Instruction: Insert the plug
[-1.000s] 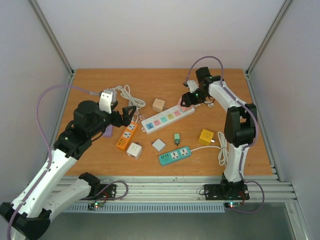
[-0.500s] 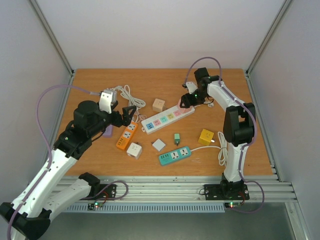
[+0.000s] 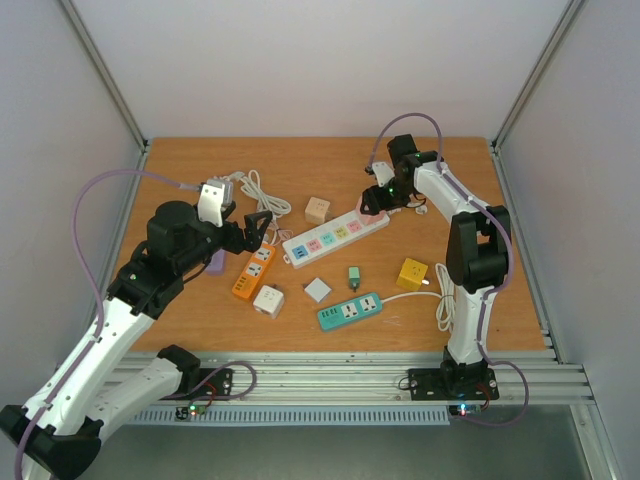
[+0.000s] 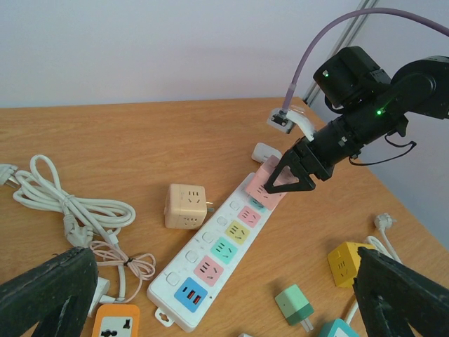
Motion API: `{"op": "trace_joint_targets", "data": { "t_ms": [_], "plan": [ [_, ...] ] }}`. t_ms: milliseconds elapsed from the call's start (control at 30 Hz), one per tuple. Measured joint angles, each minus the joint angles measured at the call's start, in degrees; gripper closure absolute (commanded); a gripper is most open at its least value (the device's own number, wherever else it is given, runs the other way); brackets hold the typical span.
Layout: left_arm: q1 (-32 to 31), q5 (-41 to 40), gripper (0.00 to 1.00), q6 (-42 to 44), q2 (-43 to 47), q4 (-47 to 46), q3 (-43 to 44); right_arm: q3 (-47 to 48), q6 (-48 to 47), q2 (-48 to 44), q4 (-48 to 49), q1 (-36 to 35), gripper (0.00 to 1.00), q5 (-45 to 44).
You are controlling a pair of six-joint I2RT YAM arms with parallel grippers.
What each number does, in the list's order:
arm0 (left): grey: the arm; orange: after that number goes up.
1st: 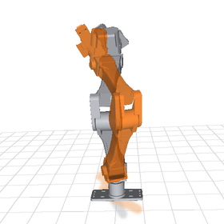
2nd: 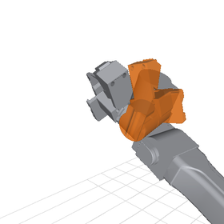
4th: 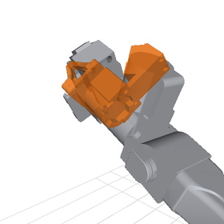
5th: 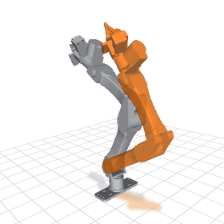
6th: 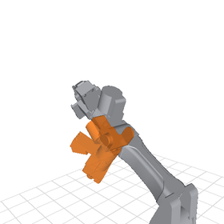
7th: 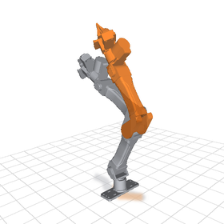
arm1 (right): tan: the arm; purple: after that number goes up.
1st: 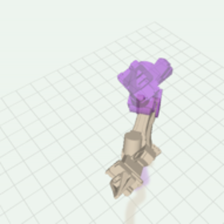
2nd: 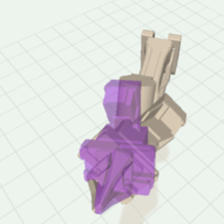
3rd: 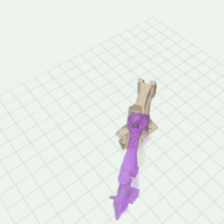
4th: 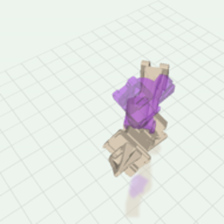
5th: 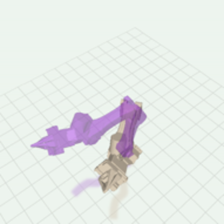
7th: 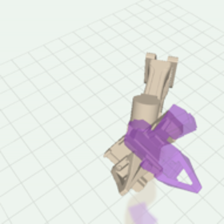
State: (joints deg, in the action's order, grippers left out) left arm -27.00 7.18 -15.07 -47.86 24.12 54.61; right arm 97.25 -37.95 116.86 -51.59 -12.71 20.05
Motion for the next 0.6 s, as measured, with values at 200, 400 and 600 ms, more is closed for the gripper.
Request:
{"op": "trace_joint_targets", "data": {
  "t_ms": [200, 400, 600],
  "plan": [
    [0.0, -0.07, 0.01, 0.0, 0.0, 0.0, 0.0, 0.0, 0.57, 0.0, 0.17, -0.07, 0.61, -0.92],
    [0.0, -0.11, 0.01, 0.0, 0.0, 0.0, 0.0, 0.0, 0.35, 0.0, -0.35, -0.04, 0.61, 0.39],
    [0.0, -0.17, 0.01, 0.0, 0.02, 0.0, 0.0, 0.0, -0.15, 0.0, -1.01, -0.04, 0.62, 0.85]
  ]
}}
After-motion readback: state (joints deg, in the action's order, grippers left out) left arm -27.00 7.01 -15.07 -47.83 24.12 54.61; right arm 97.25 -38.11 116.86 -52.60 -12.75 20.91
